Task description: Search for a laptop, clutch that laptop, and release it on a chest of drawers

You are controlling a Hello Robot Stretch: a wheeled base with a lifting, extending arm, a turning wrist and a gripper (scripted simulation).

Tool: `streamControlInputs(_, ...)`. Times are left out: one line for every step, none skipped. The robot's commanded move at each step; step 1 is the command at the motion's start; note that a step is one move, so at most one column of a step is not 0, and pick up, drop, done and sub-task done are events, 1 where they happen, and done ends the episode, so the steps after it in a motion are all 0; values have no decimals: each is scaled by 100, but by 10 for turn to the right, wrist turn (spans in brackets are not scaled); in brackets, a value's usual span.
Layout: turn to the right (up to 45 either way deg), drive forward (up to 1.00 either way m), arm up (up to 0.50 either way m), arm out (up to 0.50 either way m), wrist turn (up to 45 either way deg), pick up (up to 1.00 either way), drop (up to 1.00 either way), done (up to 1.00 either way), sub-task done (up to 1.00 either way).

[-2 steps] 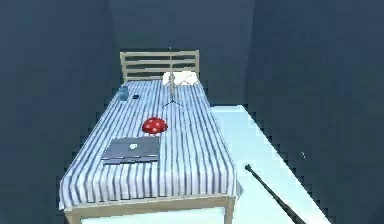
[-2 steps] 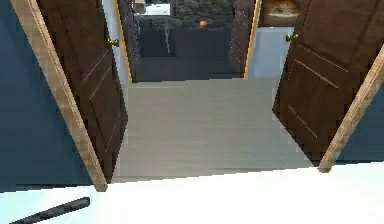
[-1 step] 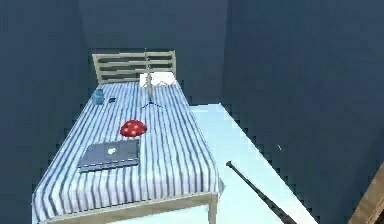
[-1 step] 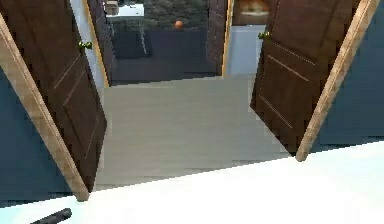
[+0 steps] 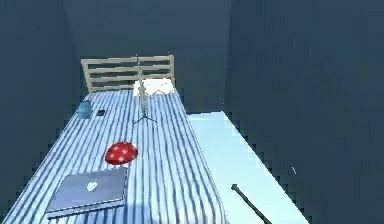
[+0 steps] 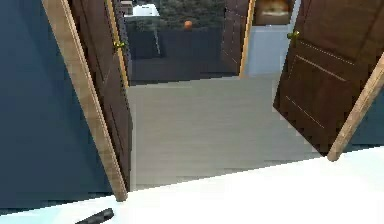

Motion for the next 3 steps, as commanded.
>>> streamControlInputs(-450,0,0,0,0,0,0,0,0)
streamControlInputs(-450,0,0,0,0,0,0,0,0)
streamControlInputs(-270,0,0,0,0,0,0,0,0)
